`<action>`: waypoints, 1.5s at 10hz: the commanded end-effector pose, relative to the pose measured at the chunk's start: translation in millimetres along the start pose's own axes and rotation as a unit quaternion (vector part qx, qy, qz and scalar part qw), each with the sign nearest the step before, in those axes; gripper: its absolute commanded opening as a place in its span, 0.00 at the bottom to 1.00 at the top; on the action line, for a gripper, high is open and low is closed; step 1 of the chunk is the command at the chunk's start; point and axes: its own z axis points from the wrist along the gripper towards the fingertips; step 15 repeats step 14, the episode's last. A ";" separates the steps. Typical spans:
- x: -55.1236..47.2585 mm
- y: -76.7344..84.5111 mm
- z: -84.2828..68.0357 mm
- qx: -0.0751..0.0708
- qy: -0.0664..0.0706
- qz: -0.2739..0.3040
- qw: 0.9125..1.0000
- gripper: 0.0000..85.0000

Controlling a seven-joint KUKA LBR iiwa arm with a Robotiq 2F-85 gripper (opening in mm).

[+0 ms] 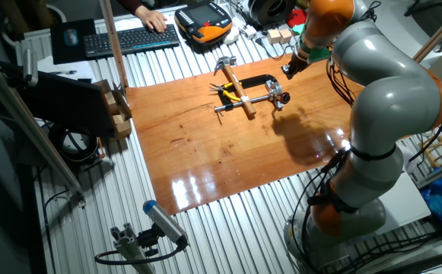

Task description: Pull up the lever

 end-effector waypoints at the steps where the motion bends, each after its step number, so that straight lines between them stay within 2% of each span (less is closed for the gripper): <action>1: -0.2 0.0 0.1 0.000 0.000 0.000 1.000 0.00; 4: -0.7 -1.2 0.5 0.005 0.000 -0.002 1.000 0.00; 15: -2.9 -3.1 3.1 0.006 -0.004 -0.007 1.000 0.00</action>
